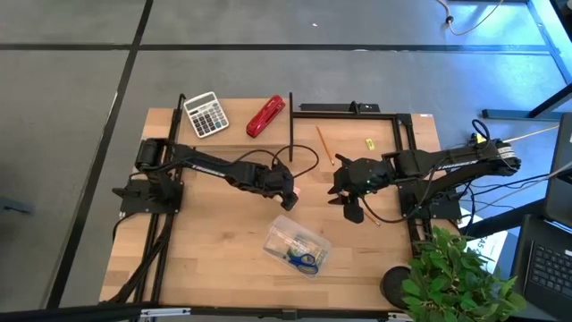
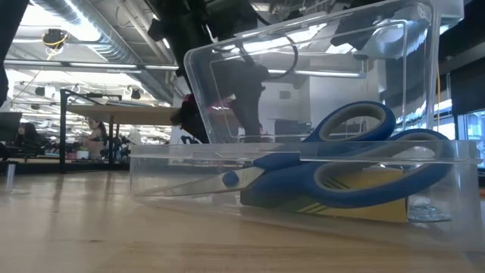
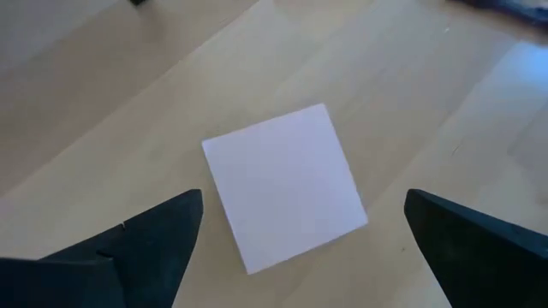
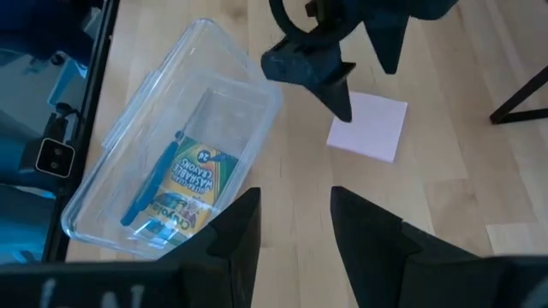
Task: Pack school essentials
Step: Put the pink sticky note into the transparent supply box
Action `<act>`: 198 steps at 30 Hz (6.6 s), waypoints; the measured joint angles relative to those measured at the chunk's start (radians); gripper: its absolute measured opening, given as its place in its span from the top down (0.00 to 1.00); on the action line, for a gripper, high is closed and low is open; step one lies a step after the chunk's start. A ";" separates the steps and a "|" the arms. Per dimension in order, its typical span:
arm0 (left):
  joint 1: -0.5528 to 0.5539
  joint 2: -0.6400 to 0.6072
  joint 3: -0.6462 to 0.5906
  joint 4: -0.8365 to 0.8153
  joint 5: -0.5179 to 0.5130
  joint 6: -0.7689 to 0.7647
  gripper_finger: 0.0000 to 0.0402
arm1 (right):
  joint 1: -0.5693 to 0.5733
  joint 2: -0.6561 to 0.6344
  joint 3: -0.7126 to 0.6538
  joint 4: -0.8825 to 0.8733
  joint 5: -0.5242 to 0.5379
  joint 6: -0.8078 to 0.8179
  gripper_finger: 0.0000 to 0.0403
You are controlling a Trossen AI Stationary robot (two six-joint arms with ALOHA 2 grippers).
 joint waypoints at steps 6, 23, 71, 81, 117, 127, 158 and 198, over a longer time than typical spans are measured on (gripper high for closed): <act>-0.012 0.023 0.000 0.039 0.000 -0.026 0.00 | 0.000 0.000 0.000 0.002 0.000 -0.001 0.64; -0.050 0.112 0.000 0.084 -0.074 -0.131 0.00 | 0.000 0.000 0.000 0.009 0.000 0.000 0.64; -0.078 0.140 0.000 0.131 -0.099 -0.091 0.00 | 0.000 -0.001 0.000 0.014 0.000 0.000 0.64; -0.093 0.140 0.000 0.198 -0.126 0.059 0.00 | 0.000 -0.001 0.000 0.014 0.000 -0.001 0.64; -0.049 0.146 0.271 -0.217 -0.022 -0.019 0.00 | 0.000 -0.001 -0.001 0.030 0.000 -0.001 0.64; -0.042 0.168 0.271 -0.250 -0.029 -0.024 0.00 | 0.000 -0.001 -0.001 0.030 0.000 0.000 0.64; -0.042 0.276 0.270 -0.154 -0.002 -0.018 0.00 | 0.000 0.000 -0.001 0.038 0.000 0.000 0.64; -0.065 0.288 0.271 -0.116 -0.020 0.011 0.00 | 0.000 0.000 -0.001 0.037 0.000 -0.001 0.64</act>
